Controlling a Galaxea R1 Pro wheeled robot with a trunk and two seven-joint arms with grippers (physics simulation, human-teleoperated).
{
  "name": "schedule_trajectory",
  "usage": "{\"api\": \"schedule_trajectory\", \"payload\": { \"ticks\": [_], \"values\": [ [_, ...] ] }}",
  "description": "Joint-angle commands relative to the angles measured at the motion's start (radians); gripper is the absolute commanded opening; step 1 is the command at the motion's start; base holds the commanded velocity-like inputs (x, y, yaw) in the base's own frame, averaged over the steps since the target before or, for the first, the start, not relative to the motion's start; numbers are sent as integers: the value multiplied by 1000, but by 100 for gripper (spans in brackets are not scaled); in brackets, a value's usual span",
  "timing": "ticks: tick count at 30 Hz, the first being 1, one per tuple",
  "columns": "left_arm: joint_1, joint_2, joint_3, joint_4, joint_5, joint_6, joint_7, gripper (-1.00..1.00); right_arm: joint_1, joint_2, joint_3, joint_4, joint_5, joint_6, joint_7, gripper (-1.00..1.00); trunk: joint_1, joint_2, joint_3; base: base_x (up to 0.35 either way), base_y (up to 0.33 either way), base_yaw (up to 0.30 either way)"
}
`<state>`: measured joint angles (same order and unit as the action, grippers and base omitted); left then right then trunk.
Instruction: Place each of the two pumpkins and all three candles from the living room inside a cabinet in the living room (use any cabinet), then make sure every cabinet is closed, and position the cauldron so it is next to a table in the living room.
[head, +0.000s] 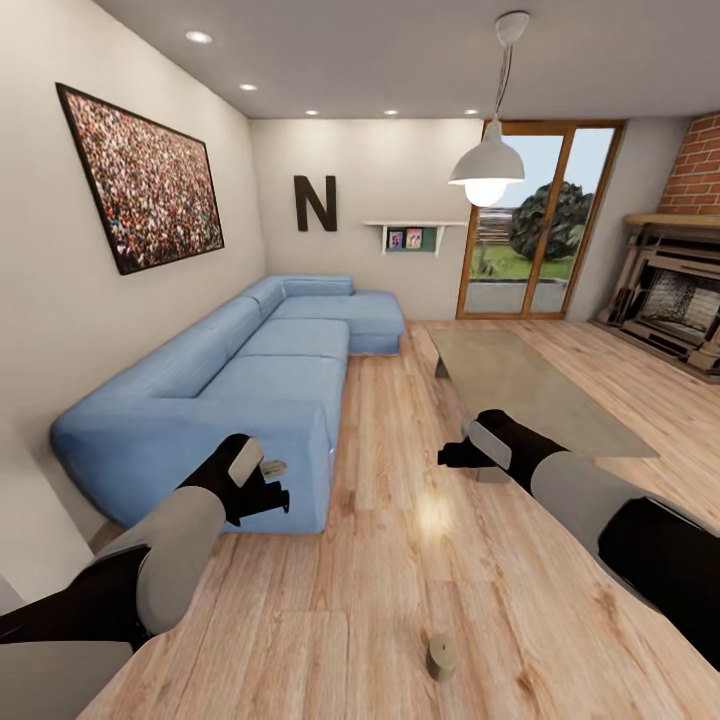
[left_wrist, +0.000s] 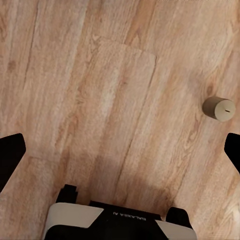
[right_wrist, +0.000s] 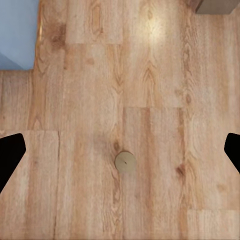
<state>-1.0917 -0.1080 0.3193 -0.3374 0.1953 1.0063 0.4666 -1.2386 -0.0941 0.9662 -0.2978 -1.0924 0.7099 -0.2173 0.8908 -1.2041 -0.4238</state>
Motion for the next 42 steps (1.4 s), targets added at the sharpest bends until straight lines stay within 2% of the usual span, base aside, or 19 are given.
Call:
{"api": "schedule_trajectory", "payload": {
  "ticks": [1, 5, 14, 18, 22, 27, 32, 42],
  "values": [
    [-1, 0, 3, -2, 10, 2, 11, 100, -1, -1, 6, -3, -11, 2, -8, 100, 4, -8, -4, 0, 0, 0],
    [-1, 9, 1, -2, 10, 0, 11, 100, -1, 0, 7, -3, -11, -1, -9, 100, 19, -36, -17, 0, 0, 0],
    [-1, 8, 2, -2, 10, -1, 10, 100, 2, 37, 3, 3, -12, -4, -9, 100, 54, -99, -45, 0, 0, 0],
    [-1, 6, 3, -2, 11, -2, 10, 100, 20, 62, 2, 4, -11, -7, -8, 100, 69, -127, -58, 0, 0, 0],
    [-1, 4, 5, -2, 12, -2, 10, 100, 28, 74, 2, 4, -11, -15, -9, 100, 84, -155, -70, 0, 0, 0],
    [-1, 3, 7, -2, 17, -5, 9, 100, 55, 91, 2, 12, -9, -87, -11, 100, 104, -190, -86, 0, 0, 0],
    [-1, 3, 11, -2, 56, -7, 10, 100, 80, 113, 2, 58, -10, -200, -11, 100, 123, -225, -102, 0, 0, 0],
    [-1, 5, 13, 0, 69, -9, 13, 100, 134, 127, 2, 69, -9, -326, -10, 100, 161, -295, -133, 0, 0, 0]
  ]
}}
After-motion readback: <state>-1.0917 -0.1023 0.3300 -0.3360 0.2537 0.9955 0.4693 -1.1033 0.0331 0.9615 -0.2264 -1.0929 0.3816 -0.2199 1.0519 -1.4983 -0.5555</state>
